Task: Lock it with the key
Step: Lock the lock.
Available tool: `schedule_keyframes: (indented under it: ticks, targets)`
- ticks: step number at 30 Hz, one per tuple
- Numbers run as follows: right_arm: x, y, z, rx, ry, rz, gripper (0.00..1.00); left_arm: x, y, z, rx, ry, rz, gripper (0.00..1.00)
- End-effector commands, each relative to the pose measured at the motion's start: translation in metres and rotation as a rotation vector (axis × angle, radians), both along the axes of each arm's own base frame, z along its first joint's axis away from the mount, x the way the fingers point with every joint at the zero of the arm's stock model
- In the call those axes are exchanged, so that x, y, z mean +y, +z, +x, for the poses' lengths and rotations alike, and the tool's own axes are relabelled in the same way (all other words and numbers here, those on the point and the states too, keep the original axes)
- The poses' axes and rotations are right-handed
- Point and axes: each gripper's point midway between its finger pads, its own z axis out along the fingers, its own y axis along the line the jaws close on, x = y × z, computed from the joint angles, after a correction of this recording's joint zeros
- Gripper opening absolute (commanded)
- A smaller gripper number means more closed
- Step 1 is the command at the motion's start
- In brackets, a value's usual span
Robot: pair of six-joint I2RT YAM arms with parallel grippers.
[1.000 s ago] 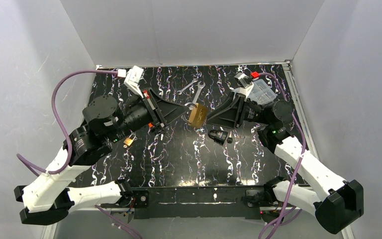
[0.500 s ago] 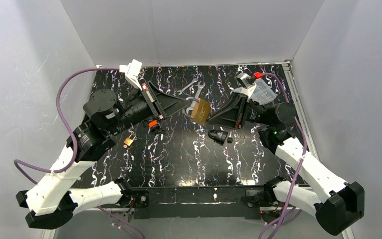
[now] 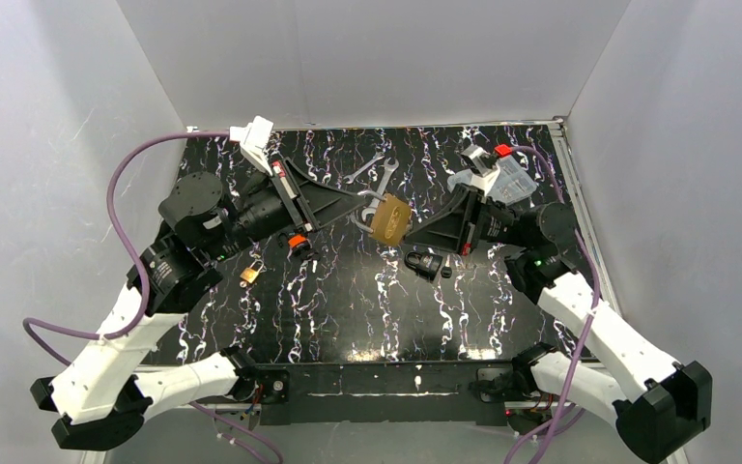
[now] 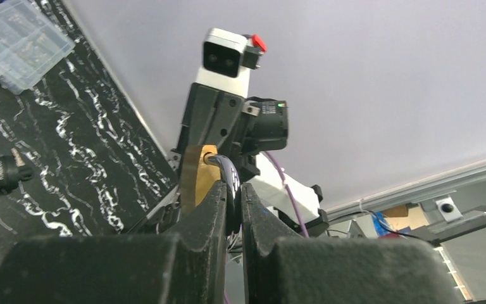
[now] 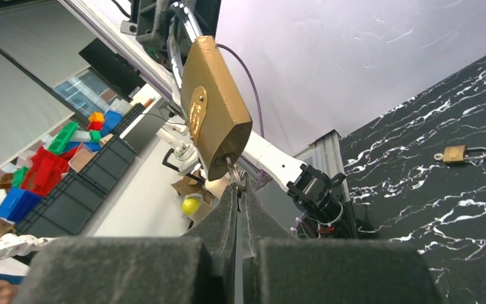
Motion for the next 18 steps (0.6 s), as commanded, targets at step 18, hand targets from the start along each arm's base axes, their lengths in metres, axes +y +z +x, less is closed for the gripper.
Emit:
schedule_keyframes:
  ticks: [18]
  targets:
    - [-0.029, -0.189, 0.021, 0.377, -0.325, -0.520, 0.01, 0.023, -0.053, 0.041, 0.058, 0.082, 0.085, 0.00]
